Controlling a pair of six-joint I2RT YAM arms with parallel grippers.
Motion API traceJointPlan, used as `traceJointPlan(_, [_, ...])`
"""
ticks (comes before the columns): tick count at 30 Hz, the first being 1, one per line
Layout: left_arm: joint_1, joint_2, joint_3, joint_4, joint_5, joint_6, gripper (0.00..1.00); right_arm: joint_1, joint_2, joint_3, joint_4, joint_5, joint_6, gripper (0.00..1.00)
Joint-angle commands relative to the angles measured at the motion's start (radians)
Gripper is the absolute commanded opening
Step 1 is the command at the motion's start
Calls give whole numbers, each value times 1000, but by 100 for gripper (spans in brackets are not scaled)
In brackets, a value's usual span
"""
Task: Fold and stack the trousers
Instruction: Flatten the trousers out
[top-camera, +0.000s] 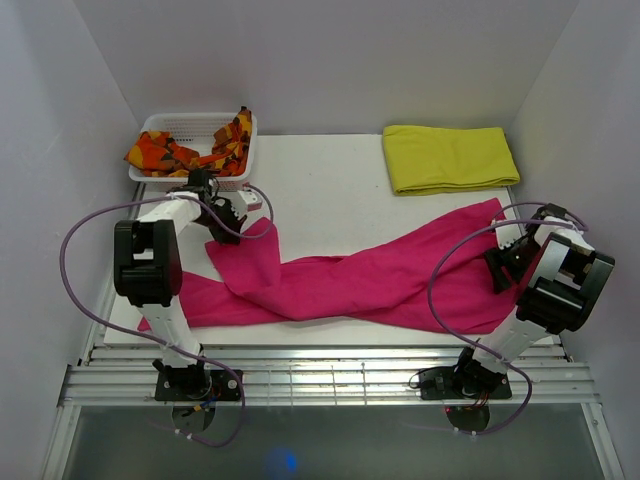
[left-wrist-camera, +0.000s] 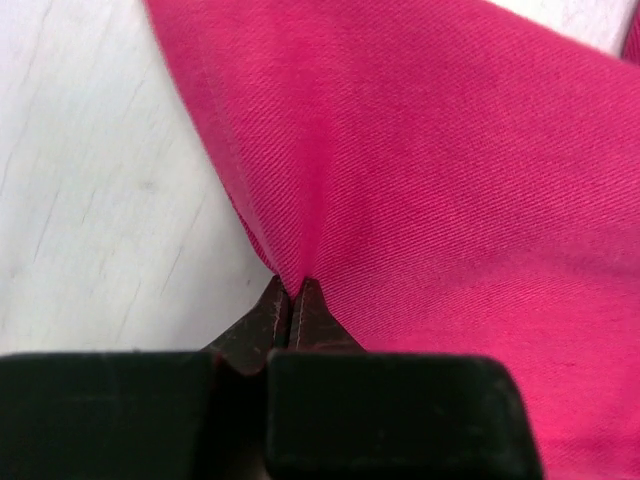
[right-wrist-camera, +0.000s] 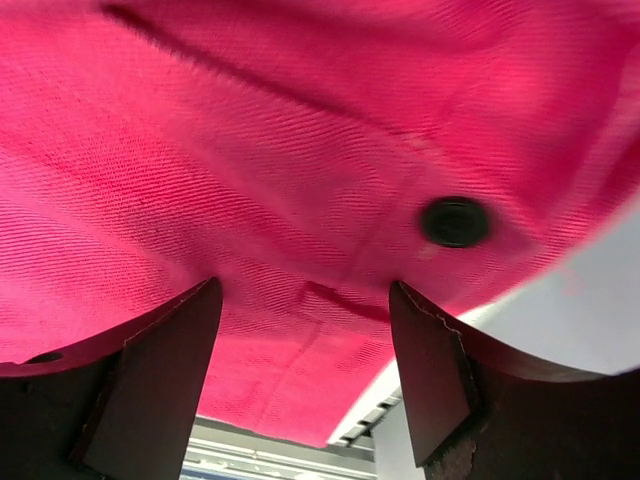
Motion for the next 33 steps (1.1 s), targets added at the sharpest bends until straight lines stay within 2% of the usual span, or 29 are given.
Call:
traceJointPlan(1, [75,-135,81,3,-12,-246,0,-4,-41,-64,80,32,-11,73])
traceJointPlan(6, [272,-220,286,-52,-12,-496,0,-15,-49,-89,123,55,-9,73])
traceJointPlan(11, [440,-224,354,-111,-155,-645,0,-29,-41,-86,136,69,-18,73])
traceJointPlan(13, [465,-216,328,-117,-205,-695,0,-35,-39,-85,136,71,-23,73])
traceJointPlan(19, [494,-147,241,-146,-218,-836,0,-56,-46,-89,134,75,-41,74])
traceJointPlan(23, [496,-107,189,-116,-168,-858,0,-60,-81,-114,117,59,-69,74])
traceJointPlan(26, [496,-60,205,-115,-149,-855,0,-60,-127,-101,45,-23,-104,73])
traceJointPlan(27, [496,-32,231,-122,-125,-849,2,-60,-138,-88,0,-47,-109,74])
traceJointPlan(28, [496,-18,250,-138,-106,-841,17,-60,-156,-53,-30,-98,-115,74])
traceJointPlan(31, [496,5,337,-174,-52,-794,40,-60,-188,50,-146,-205,-130,74])
traceJointPlan(32, [497,5,362,-194,-42,-721,51,-60,-196,76,-177,-236,-141,74])
traceJointPlan(33, [496,5,388,-217,-28,-667,53,-60,-207,98,-200,-262,-150,74])
